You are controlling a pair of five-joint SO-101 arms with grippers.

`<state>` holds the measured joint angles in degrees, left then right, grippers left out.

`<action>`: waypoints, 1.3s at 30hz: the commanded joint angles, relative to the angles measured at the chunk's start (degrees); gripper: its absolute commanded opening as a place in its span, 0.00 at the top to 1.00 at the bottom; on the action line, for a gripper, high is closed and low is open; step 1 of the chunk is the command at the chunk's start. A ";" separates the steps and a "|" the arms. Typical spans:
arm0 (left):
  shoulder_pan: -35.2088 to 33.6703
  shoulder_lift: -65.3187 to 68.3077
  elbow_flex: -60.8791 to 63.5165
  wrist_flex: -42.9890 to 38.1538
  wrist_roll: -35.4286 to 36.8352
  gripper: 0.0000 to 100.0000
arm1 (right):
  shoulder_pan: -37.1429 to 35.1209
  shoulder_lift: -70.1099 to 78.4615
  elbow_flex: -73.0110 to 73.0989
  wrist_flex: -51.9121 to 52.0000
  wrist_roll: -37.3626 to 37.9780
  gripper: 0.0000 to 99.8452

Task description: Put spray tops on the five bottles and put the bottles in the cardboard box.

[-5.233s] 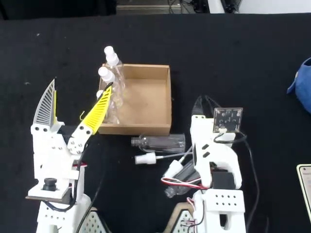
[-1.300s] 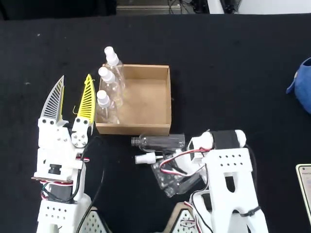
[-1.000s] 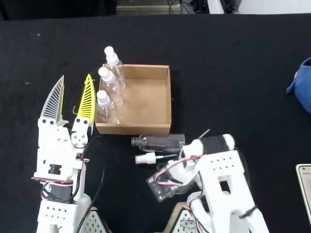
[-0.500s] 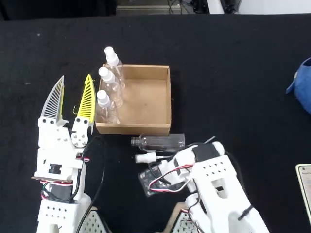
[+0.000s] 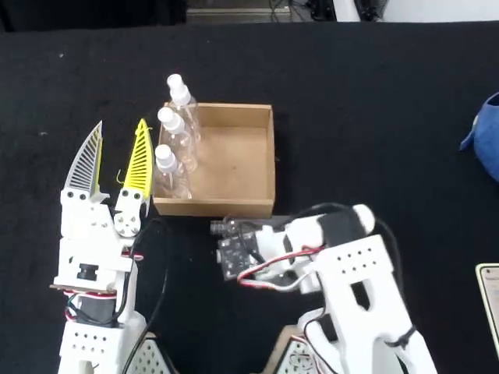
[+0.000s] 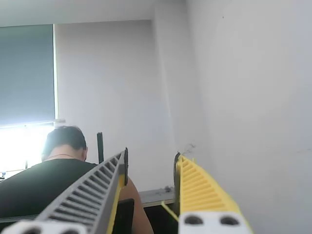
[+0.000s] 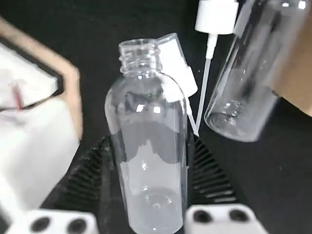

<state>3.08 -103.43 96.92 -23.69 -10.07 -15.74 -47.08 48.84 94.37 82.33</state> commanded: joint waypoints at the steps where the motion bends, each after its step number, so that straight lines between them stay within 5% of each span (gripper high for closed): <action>1: -0.13 -0.18 0.48 0.26 -0.09 0.97 | 4.57 0.57 -9.01 3.08 -0.53 0.93; 5: -0.22 -0.18 0.48 0.26 -0.09 0.97 | 15.03 0.57 -11.47 -2.11 -4.13 0.93; 10: -0.13 -0.18 0.48 0.26 -0.09 0.97 | 32.09 2.68 -9.01 -17.14 -17.93 0.93; 18: -0.04 -0.18 0.48 0.26 -0.09 0.97 | 51.87 25.98 -11.91 -30.86 -39.38 0.93; 23: -0.04 -0.18 0.48 0.26 -0.09 0.97 | 56.00 40.13 -21.58 -30.51 -49.93 0.92; 32: -0.04 -0.18 0.48 0.26 -0.09 0.97 | 55.82 47.60 -25.98 -30.51 -56.97 0.92; 39: -0.04 -0.18 0.48 0.26 -0.09 0.97 | 55.12 47.60 -27.65 -24.18 -52.84 0.71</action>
<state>3.08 -103.43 96.92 -23.69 -10.07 39.21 1.10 25.89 66.51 26.59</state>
